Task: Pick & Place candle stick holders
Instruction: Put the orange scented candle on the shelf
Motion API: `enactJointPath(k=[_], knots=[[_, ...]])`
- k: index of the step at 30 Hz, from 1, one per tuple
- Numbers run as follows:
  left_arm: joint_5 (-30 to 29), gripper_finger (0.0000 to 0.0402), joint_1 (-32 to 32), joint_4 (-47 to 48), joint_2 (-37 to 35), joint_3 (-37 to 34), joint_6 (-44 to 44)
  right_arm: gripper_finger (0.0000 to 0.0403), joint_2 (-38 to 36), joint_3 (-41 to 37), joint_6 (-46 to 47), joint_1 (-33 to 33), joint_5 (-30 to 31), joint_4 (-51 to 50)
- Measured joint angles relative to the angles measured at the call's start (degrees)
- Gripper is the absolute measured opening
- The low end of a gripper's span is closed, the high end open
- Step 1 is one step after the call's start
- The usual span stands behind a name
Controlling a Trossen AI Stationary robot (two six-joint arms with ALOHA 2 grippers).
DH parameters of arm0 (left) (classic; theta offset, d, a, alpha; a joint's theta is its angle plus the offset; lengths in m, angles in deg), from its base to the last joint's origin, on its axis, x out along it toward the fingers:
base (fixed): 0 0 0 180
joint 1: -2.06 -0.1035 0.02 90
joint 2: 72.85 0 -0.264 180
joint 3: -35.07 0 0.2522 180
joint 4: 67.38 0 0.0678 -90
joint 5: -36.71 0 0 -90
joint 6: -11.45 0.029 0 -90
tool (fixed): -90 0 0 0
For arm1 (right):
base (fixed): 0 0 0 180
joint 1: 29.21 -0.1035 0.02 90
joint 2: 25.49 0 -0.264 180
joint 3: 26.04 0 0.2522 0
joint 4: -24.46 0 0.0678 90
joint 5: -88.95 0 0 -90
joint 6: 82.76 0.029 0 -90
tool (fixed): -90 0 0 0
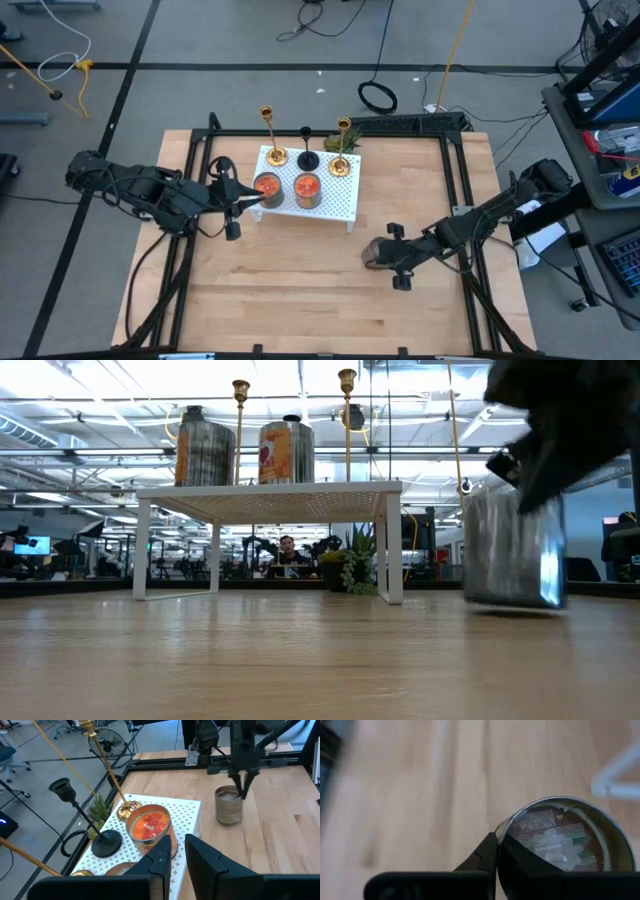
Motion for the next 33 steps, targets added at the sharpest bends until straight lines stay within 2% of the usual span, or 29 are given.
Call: enactJointPath(k=[4, 7, 10, 13, 16, 19, 22, 28, 31, 33], knots=[[0.01, 0.0063, 0.0, -0.02, 0.0, 0.0, 0.0, 0.0003, -2.08, 0.17, 3.16, 0.21, -0.19, 6.62], [0.03, 0.0063, -0.01, -0.02, 0.0, 0.0, -0.02, 0.0002, -2.92, 0.11, 5.85, 0.92, -2.58, 10.27], [0.03, 0.0063, 0.0, -0.02, 0.0, 0.0, -0.02, 0.0001, -3.24, 0.15, 6.75, 1.24, -4.56, 18.33], [0.03, 0.0063, -0.01, -0.02, 0.0, 0.0, 0.04, 0.0001, -3.2, 0.98, 2.25, 1.54, -6.56, 24.6], [0.05, 0.0063, 0.01, -0.04, 0.0, 0.0, 0.44, 0.0001, -3.22, 3.85, -4.96, 2.65, -6.97, 24.88], [0.05, 0.0063, 0.0, -0.04, 0.0, 0.0, 0.48, 0.0001, -3.22, 8.12, -13.82, 4.22, -6.67, 21.09], [0.06, 0.0063, 0.01, -0.04, 0.0, 0.0, 0.5, 0.0001, -3.23, 14.13, -20.01, 6.95, -6.8, 12.66], [0.14, 0.0063, 0.0, 0.71, 0.0, 0.0, 0.55, 0.0, -2.18, 27.26, -22.7, 14.69, -6.74, -8.19], [0.14, 0.0063, 0.01, 0.68, 0.0, 0.0, 0.91, 0.0, -0.05, 31.83, -23.75, 18.78, -6.99, -14.72], [0.13, 0.0063, -0.01, 0.69, 0.0, 0.0, 1.07, 0.0, 1.84, 32.5, -25.41, 21.38, -7.77, -15.56]])
